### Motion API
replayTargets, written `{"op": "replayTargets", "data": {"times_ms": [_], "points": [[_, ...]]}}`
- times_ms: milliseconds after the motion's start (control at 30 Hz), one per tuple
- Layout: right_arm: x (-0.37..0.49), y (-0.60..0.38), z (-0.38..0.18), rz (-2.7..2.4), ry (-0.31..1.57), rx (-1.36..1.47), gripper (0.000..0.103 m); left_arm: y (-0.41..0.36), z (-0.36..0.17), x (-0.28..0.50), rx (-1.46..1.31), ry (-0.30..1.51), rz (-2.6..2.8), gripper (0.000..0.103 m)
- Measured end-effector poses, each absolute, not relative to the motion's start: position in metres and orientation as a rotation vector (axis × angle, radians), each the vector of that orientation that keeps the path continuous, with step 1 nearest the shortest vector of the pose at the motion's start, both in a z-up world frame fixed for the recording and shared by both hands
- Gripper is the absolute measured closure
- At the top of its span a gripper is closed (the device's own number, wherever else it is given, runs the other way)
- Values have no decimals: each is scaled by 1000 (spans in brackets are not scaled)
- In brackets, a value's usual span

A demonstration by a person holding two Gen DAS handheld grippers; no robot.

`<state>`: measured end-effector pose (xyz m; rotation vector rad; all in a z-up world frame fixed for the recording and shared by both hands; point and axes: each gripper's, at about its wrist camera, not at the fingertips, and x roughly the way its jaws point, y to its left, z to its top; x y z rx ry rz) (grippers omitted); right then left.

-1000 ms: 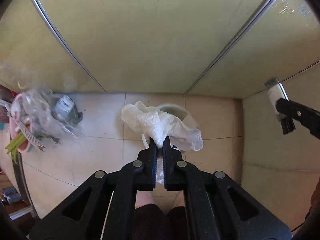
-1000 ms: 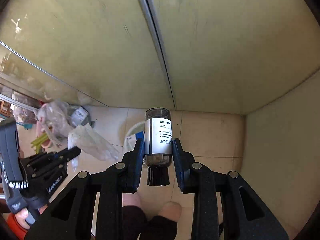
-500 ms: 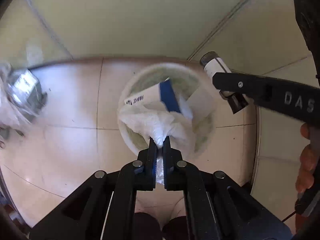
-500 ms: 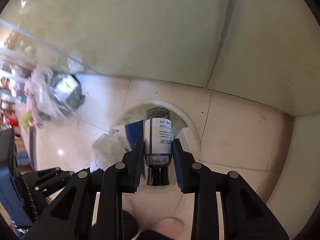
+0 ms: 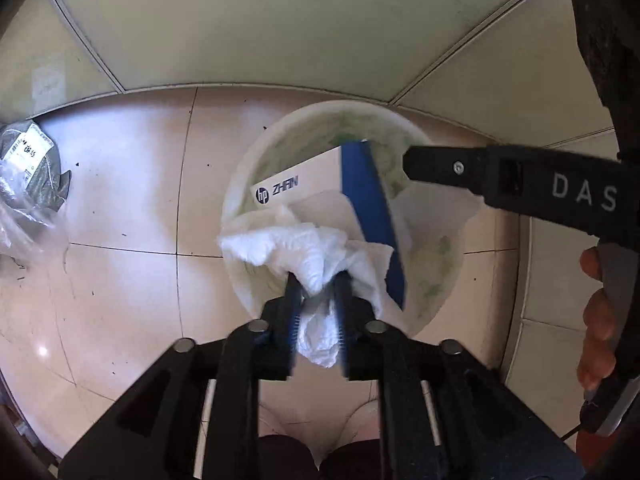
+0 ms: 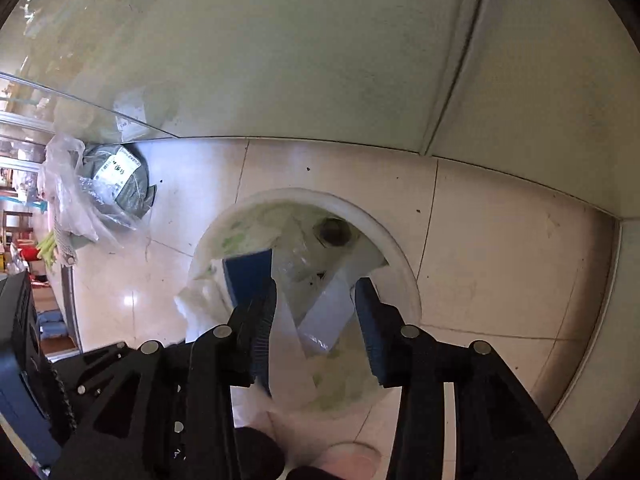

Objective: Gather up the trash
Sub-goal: 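Open the left tool over the bin while the right tool releases the glass bottle, then raise both open tools back toward the counter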

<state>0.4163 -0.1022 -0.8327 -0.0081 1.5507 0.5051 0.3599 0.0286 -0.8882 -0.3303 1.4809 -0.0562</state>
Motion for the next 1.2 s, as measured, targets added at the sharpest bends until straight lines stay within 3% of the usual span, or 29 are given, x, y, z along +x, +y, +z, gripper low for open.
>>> {"op": "replayTargets", "data": {"times_ms": [133, 333, 533, 1200], "points": [[413, -107, -816, 500, 1539, -53, 65, 32, -873, 357, -332, 1468, -29, 45], [410, -117, -756, 474, 1480, -88, 65, 43, -833, 361, -348, 1444, 6, 44], [401, -124, -673, 453, 1434, -66, 64, 47, -739, 357, -289, 1366, 33, 44], [369, -139, -283, 395, 1087, 122, 63, 72, -295, 355, -79, 961, -73, 44]]}}
